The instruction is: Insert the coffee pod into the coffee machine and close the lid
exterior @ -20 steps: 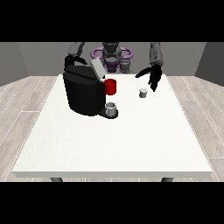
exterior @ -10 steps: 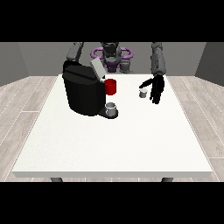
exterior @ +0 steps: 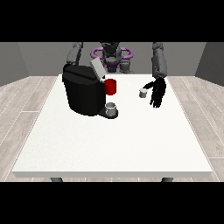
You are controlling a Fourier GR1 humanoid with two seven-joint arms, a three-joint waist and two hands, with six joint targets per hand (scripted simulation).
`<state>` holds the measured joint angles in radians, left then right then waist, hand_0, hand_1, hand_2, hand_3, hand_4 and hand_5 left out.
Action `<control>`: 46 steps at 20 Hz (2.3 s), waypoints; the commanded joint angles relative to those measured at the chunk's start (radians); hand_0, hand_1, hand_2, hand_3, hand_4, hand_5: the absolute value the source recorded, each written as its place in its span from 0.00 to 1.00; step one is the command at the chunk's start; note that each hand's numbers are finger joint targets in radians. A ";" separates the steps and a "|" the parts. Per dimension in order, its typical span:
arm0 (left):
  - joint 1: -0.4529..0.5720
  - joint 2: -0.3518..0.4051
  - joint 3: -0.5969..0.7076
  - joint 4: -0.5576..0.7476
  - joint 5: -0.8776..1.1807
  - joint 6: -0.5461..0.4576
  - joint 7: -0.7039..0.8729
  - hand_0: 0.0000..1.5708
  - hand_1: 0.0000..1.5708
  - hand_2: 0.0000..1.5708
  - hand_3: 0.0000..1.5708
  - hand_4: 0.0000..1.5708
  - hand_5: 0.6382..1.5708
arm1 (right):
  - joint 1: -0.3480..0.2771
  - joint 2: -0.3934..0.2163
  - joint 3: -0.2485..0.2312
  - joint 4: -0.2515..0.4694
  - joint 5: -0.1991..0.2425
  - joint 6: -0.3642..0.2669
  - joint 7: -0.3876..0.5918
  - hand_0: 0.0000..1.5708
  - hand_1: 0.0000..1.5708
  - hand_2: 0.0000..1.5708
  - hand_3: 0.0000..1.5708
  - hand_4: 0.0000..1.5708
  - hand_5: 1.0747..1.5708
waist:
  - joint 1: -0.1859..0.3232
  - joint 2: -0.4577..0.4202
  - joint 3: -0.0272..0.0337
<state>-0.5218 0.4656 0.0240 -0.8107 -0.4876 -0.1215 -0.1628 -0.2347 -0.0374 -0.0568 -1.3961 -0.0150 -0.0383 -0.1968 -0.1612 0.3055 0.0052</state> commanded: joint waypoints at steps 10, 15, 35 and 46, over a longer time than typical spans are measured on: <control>-0.087 0.011 0.015 0.121 -0.037 -0.050 -0.047 0.25 0.25 0.45 0.38 0.00 1.00 | -0.076 -0.022 -0.048 0.071 -0.026 -0.001 -0.015 0.00 0.00 0.00 0.00 0.26 1.00 | 0.001 0.043 -0.0053; -0.063 -0.063 -0.046 0.106 -0.115 0.030 -0.028 0.71 0.71 0.75 0.71 0.00 1.00 | -0.008 0.030 -0.003 0.107 0.005 -0.028 -0.027 0.00 0.00 0.00 0.00 0.23 1.00 | -0.003 -0.041 -0.0051; -0.043 -0.138 -0.087 0.103 -0.212 0.087 -0.085 0.88 0.88 0.91 0.86 0.42 1.00 | 0.026 0.012 -0.065 0.230 -0.037 -0.015 -0.102 0.00 0.00 0.00 0.00 0.22 1.00 | 0.040 -0.122 -0.0048; -0.124 -0.193 -0.020 0.100 -0.148 0.025 -0.075 0.93 0.93 0.91 0.86 0.36 1.00 | 0.056 -0.023 -0.065 0.310 -0.037 0.034 -0.137 0.00 0.00 0.00 0.00 0.19 1.00 | 0.063 -0.195 -0.0047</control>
<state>-0.6161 0.3098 -0.0092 -0.6862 -0.6616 -0.0539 -0.2907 -0.2187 -0.0594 -0.1277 -1.1497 -0.0626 -0.0244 -0.2773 -0.1151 0.1491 0.0010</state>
